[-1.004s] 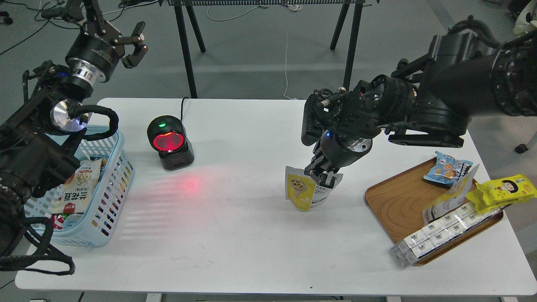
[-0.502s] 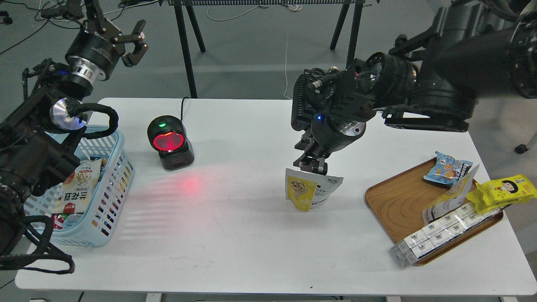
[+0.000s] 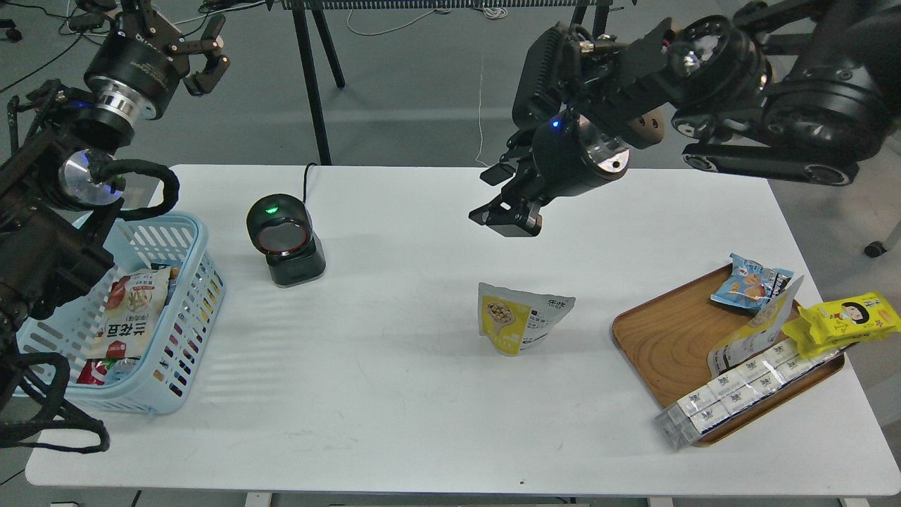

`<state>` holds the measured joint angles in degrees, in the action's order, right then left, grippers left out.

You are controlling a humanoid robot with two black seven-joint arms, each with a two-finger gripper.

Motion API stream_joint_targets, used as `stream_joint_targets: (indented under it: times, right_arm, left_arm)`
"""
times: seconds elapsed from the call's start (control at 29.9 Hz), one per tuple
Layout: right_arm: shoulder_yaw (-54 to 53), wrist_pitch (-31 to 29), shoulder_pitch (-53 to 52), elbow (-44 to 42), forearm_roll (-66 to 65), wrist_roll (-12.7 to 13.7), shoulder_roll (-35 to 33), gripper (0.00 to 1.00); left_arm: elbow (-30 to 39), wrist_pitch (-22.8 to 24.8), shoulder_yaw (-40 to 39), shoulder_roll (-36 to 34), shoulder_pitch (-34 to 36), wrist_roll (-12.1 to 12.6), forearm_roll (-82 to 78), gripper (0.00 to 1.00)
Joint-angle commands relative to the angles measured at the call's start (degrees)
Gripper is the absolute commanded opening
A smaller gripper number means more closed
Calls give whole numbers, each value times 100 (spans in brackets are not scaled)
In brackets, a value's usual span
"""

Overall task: Scan snack and place in basket
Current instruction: 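Open the right gripper and raise it away from the pouch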

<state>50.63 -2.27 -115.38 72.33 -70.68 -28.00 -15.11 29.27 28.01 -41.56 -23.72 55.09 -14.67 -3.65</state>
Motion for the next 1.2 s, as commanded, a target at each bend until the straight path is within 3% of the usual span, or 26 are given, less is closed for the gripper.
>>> stream_joint_targets:
  times: [0.0, 0.17, 0.37, 0.6, 0.9, 1.17]
  right_arm:
    - [-18, 50, 217, -96, 10, 0, -246, 64]
    - [-88, 51, 499, -140, 1, 0, -607, 68]
    - [-815, 7, 1034, -491, 28, 0, -1388, 95]
    - [-2529, -37, 2106, -966, 71, 0, -2487, 97]
    - [-3832, -169, 3443, -1081, 2890, 0, -3454, 98]
    - [-4043, -484, 4462, -1098, 5852, 0, -3622, 98]
  left_arm:
    - [-9, -1, 446, 16, 212, -10, 5, 100]
    - [-9, -1, 483, 25, 309, -1, 5, 100]
    - [9, -1, 500, 34, 458, 8, -47, 100]
    - [368, -1, 1422, 51, 1038, 34, -1013, 99]
    - [1747, -1, 1590, -19, 1601, -1, -3393, 99]
    - [3944, -1, 1590, -19, 1777, 8, -6248, 99]
